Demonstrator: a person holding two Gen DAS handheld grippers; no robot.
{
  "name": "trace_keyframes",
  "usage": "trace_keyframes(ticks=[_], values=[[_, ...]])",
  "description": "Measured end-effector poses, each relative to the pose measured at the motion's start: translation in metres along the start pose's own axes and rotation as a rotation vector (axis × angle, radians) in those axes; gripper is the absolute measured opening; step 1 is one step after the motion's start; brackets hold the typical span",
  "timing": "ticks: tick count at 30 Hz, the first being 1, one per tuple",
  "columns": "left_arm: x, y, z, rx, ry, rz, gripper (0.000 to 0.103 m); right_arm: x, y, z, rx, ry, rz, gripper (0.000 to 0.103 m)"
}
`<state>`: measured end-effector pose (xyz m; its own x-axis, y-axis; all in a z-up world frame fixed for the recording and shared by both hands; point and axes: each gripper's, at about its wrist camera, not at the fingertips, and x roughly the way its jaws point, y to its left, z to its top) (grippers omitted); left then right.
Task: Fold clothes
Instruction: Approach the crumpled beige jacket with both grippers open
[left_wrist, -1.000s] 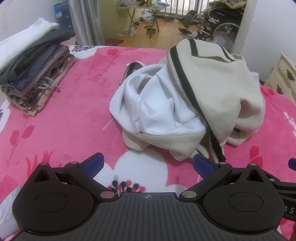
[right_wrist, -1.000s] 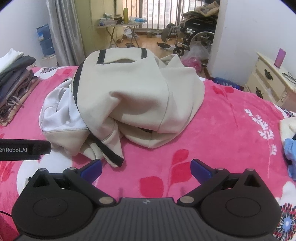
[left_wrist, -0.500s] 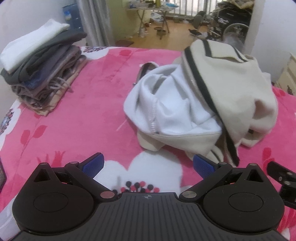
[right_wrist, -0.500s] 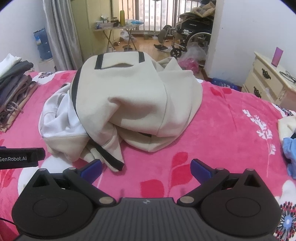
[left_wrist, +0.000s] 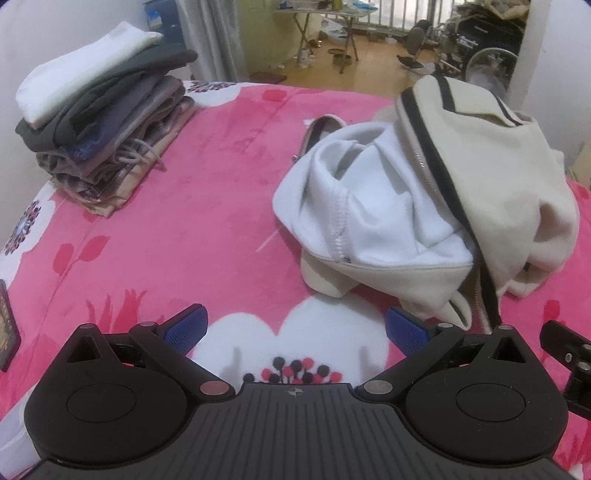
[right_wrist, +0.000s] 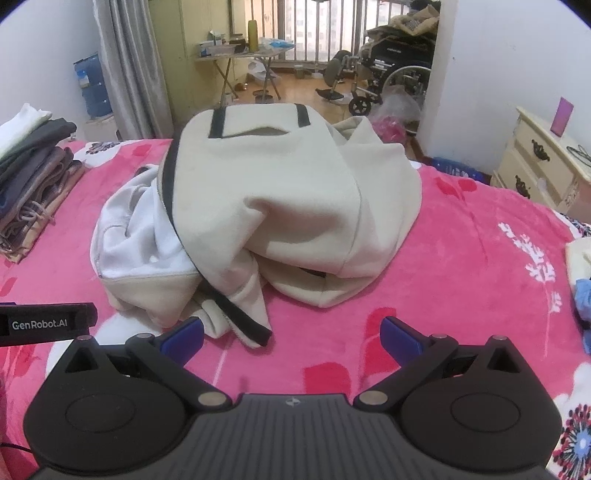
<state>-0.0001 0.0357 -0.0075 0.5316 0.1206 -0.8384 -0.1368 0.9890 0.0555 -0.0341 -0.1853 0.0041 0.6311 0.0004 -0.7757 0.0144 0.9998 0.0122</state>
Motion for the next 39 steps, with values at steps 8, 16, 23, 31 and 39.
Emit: trace_keyframes(ticks=[8, 16, 23, 31, 39], values=[[0.0048, 0.0063, -0.0009, -0.020, 0.017, 0.003, 0.103, 0.0013, 0.0083, -0.0001, -0.018, 0.004, 0.007, 0.103], [0.0059, 0.0054, -0.0016, -0.013, 0.024, 0.009, 0.103, 0.0027, 0.0095, -0.0003, -0.020, 0.013, 0.007, 0.103], [0.0066, 0.0034, -0.0022, 0.000, 0.026, 0.016, 0.103, 0.0028, 0.0080, -0.0008, -0.015, 0.014, 0.003, 0.103], [0.0084, 0.0018, -0.0030, 0.010, 0.030, 0.020, 0.103, 0.0039, 0.0066, -0.0011, -0.010, 0.016, -0.004, 0.103], [0.0086, -0.0002, -0.0034, 0.025, 0.031, 0.020, 0.103, 0.0035, 0.0042, -0.0014, -0.007, 0.020, -0.006, 0.103]])
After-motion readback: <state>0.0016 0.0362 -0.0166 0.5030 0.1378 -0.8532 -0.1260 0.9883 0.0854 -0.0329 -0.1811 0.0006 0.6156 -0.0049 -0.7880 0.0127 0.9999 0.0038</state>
